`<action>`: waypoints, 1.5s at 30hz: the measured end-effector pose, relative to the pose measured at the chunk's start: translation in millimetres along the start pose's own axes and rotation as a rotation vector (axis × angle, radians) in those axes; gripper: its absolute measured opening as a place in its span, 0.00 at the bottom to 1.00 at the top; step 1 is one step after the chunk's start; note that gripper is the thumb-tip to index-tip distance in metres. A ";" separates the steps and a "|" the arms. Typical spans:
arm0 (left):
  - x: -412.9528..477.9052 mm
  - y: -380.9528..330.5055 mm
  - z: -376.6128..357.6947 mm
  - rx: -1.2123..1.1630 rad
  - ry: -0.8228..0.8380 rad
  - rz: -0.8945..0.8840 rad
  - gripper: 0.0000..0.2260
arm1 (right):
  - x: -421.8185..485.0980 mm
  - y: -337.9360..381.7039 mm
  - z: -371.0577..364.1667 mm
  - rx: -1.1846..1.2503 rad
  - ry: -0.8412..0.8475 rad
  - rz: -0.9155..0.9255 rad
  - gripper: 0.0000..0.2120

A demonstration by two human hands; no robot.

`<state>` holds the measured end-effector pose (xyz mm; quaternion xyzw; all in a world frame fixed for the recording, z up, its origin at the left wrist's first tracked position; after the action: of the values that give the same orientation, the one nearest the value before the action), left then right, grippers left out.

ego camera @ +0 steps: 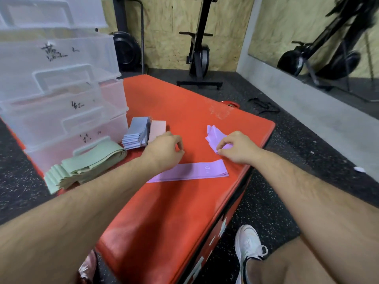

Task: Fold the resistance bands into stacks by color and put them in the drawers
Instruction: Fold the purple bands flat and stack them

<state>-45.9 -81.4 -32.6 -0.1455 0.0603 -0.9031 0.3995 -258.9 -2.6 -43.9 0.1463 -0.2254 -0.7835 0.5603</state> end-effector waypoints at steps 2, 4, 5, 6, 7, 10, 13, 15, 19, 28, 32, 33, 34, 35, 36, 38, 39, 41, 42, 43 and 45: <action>10.8 -20.5 -9.5 -0.015 0.025 -0.044 0.04 | 3.7 -0.1 -6.3 -0.009 0.043 -0.016 0.03; 18.7 -34.9 -17.9 -0.042 0.048 -0.071 0.05 | 8.0 -2.3 -17.1 -0.040 0.119 -0.041 0.13; 21.9 -39.7 -20.7 -0.048 0.057 -0.077 0.05 | 9.7 -3.5 -20.9 -0.075 0.144 -0.043 0.16; 25.3 -41.9 -23.6 -0.053 0.065 -0.079 0.05 | 11.8 -4.8 -21.6 -0.118 0.146 -0.040 0.17; 28.5 -43.5 -25.2 -0.060 0.072 -0.079 0.04 | 14.5 -6.0 -19.0 -0.144 0.120 -0.030 0.16; 36.3 -43.2 -26.3 -0.101 0.074 -0.081 0.04 | 19.9 -5.7 -3.4 -0.033 -0.021 -0.015 0.10; 40.8 -36.6 -15.3 -0.158 0.030 -0.048 0.03 | 21.9 4.9 14.6 0.156 -0.145 0.007 0.12; 41.7 -31.2 -2.9 -0.215 -0.004 -0.013 0.03 | 21.0 20.7 28.2 0.233 -0.196 0.052 0.13; 38.3 -17.0 26.8 -0.374 -0.113 0.071 0.05 | 9.7 62.7 60.4 0.409 -0.286 0.160 0.12; 6.5 -12.5 72.9 -0.727 -0.197 -0.022 0.32 | -17.7 134.6 77.7 0.678 -0.299 0.354 0.10; -6.0 -5.3 79.0 -0.816 -0.197 0.015 0.28 | -24.0 154.3 65.6 0.831 -0.194 0.363 0.15; -8.5 -2.2 82.2 -0.818 -0.215 0.033 0.25 | -25.4 158.8 62.1 0.868 -0.158 0.366 0.19; -10.3 1.2 85.4 -0.811 -0.230 0.053 0.21 | -25.2 161.7 58.6 0.894 -0.133 0.367 0.23; -11.8 4.4 88.5 -0.795 -0.240 0.071 0.16 | -25.2 163.9 56.5 0.908 -0.120 0.364 0.25; -13.0 7.9 91.5 -0.771 -0.247 0.086 0.12 | -24.5 164.5 55.2 0.900 -0.126 0.356 0.25; -15.0 13.7 95.5 -0.732 -0.246 0.104 0.08 | -23.0 163.5 55.5 0.829 -0.172 0.342 0.21; -15.5 16.7 95.7 -0.730 -0.236 0.115 0.08 | -22.1 161.9 56.3 0.785 -0.199 0.335 0.19; -16.9 22.6 96.0 -0.721 -0.218 0.136 0.07 | -20.9 159.0 57.4 0.753 -0.227 0.319 0.16; -17.3 25.1 96.2 -0.708 -0.216 0.143 0.07 | -20.4 157.8 57.4 0.766 -0.228 0.311 0.15; -16.6 27.6 95.4 -0.700 -0.211 0.144 0.07 | -20.1 157.1 56.8 0.789 -0.219 0.303 0.15; -15.7 32.0 92.0 -0.680 -0.187 0.157 0.09 | -18.9 156.7 52.9 0.831 -0.182 0.286 0.14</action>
<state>15.3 -90.6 44.2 -0.3469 0.3313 -0.7808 0.4003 -151.0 -17.2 82.0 0.2567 -0.5875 -0.5506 0.5346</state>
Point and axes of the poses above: each hand's wrist, its own x-axis towards the middle knuckle, its own z-axis out of the back of the hand, y = z × x, the point moved 9 cm from there along x, towards the middle knuckle, and after that the axes turned 9 degrees about x, right-handed, at the moved point
